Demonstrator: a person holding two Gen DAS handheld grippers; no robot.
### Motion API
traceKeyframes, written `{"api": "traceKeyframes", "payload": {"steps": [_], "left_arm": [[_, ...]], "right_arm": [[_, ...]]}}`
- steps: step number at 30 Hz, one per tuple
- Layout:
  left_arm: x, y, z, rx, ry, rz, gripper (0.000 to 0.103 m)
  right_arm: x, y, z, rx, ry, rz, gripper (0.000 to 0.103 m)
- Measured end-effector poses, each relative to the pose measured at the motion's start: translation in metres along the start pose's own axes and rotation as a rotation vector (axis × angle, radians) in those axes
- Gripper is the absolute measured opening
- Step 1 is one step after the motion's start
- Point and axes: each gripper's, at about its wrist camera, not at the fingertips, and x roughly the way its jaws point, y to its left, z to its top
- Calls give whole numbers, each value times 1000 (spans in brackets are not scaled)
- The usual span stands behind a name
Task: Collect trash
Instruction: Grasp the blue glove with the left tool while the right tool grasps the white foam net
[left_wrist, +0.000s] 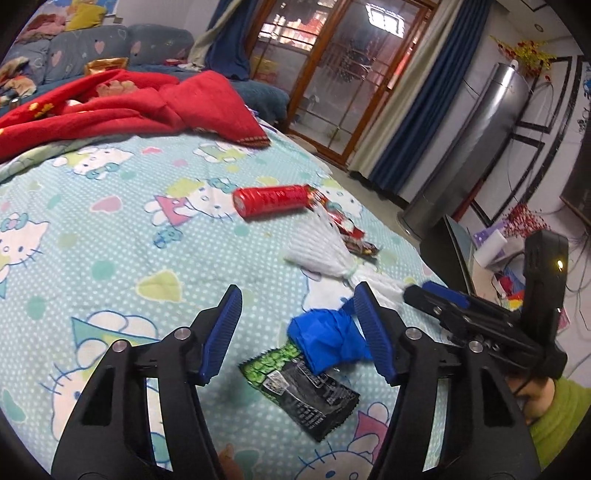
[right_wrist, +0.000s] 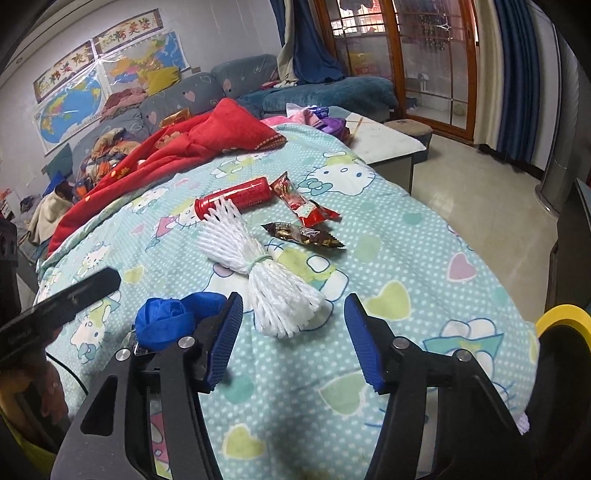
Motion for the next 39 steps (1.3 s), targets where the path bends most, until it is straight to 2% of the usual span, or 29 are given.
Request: {"api": "traceKeyframes", "payload": {"steps": [4, 6, 8, 11, 18, 25, 29, 31, 34, 39], "left_arm": [[9, -8, -4, 36, 42, -16, 55], [12, -11, -6, 45, 56, -23, 55], [15, -12, -8, 56, 70, -24, 55], [18, -14, -11, 70, 86, -26, 55], [27, -17, -13, 83, 117, -22, 54], [32, -20, -16, 102, 137, -23, 31], [31, -18, -15, 94, 138, -26, 23], [30, -18, -15, 91, 132, -27, 14], [26, -18, -14, 89, 116, -31, 9], [16, -22, -11, 74, 75, -50, 7]], "right_arm": [[9, 0, 1, 12, 14, 13, 47], [12, 0, 1, 11, 27, 21, 39], [14, 1, -1, -1, 35, 26, 24], [16, 1, -5, 1, 39, 30, 15], [10, -3, -13, 10, 42, 36, 11], [0, -4, -19, -9, 38, 27, 9], [-2, -4, -20, -7, 35, 25, 8], [-5, -4, -19, -6, 27, 19, 8], [-12, -5, -18, 2, 11, 25, 7], [-25, -8, -14, 9, -13, 27, 7]]}}
